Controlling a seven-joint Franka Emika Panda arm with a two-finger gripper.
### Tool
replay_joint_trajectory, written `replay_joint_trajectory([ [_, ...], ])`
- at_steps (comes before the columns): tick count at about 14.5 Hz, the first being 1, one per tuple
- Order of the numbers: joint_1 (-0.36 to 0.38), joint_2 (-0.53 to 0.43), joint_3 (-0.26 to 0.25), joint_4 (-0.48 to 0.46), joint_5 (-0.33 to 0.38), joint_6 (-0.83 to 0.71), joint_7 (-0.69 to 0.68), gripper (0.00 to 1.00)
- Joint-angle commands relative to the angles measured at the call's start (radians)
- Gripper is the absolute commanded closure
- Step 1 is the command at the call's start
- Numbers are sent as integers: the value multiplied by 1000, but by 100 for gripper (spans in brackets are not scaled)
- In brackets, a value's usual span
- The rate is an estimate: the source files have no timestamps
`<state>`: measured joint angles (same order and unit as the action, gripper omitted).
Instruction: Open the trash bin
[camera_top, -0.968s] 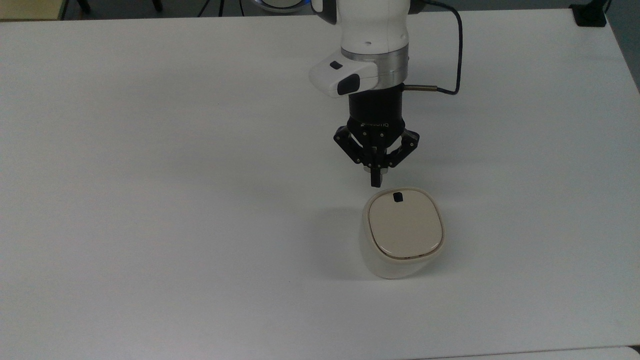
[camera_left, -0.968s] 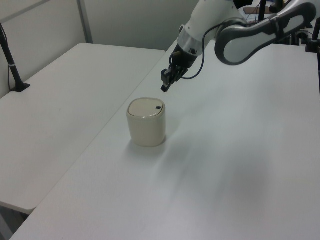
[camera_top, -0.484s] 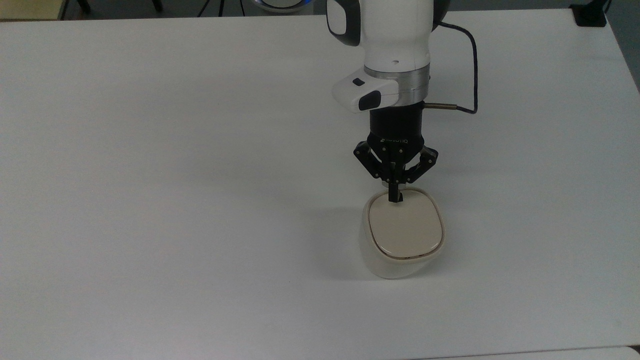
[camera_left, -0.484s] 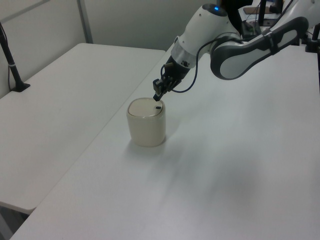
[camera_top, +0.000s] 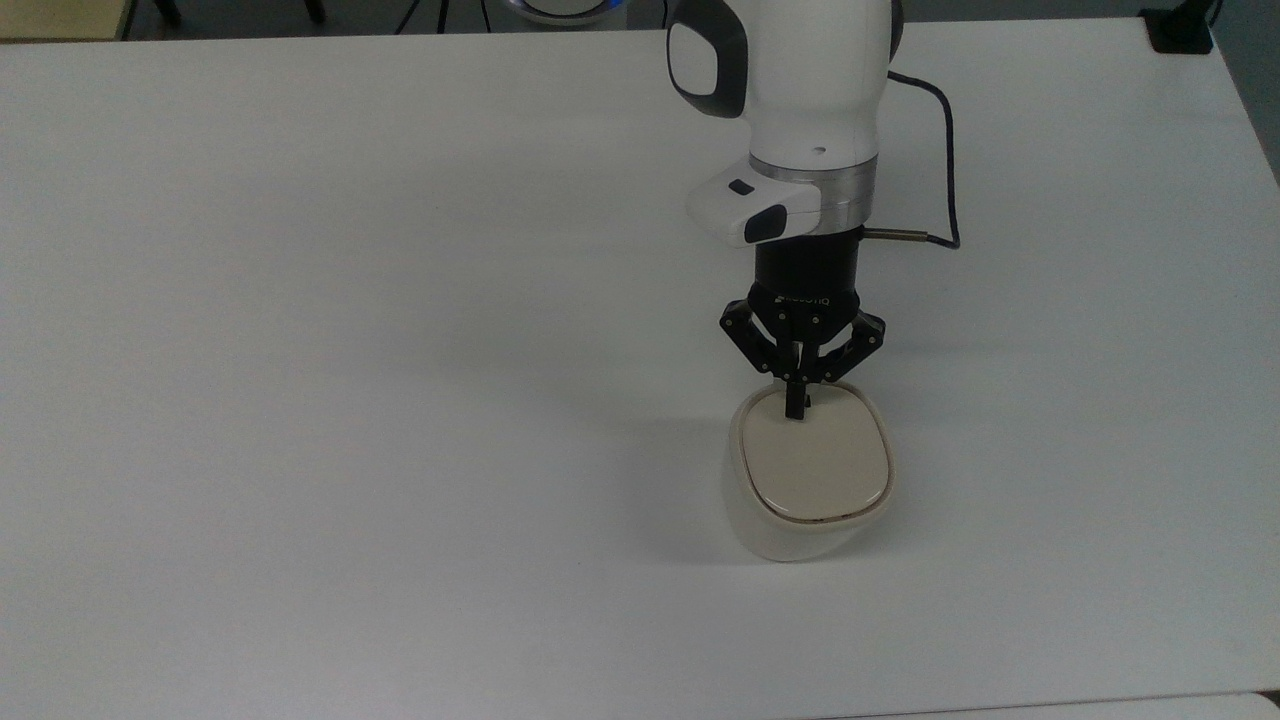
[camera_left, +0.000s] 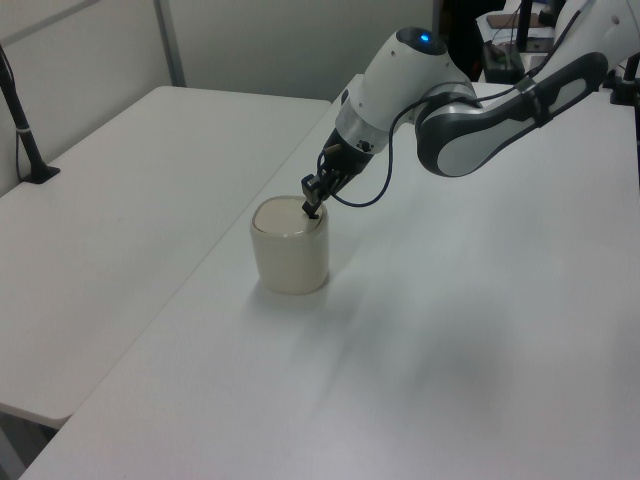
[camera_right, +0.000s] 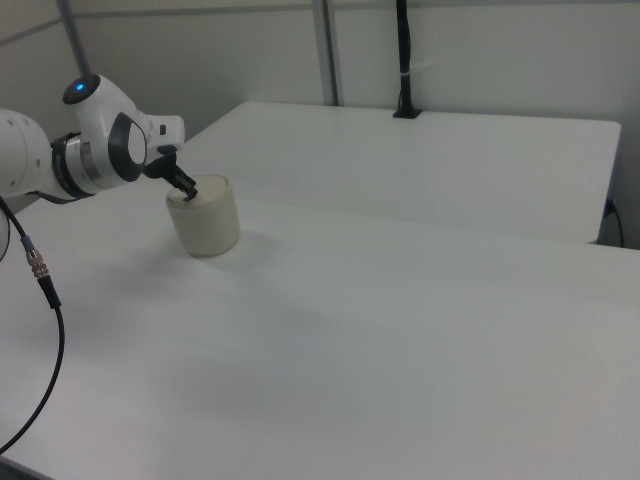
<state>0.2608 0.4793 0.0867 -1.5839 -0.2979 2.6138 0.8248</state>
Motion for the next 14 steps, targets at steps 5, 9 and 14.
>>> replay_joint_trajectory([
  [5,-74,-220,-8,4,123,-277,13,30],
  [9,-112,-333,-5,-2,187,-557,-111,0],
  [14,-169,-473,-7,-40,285,-880,-332,0],
])
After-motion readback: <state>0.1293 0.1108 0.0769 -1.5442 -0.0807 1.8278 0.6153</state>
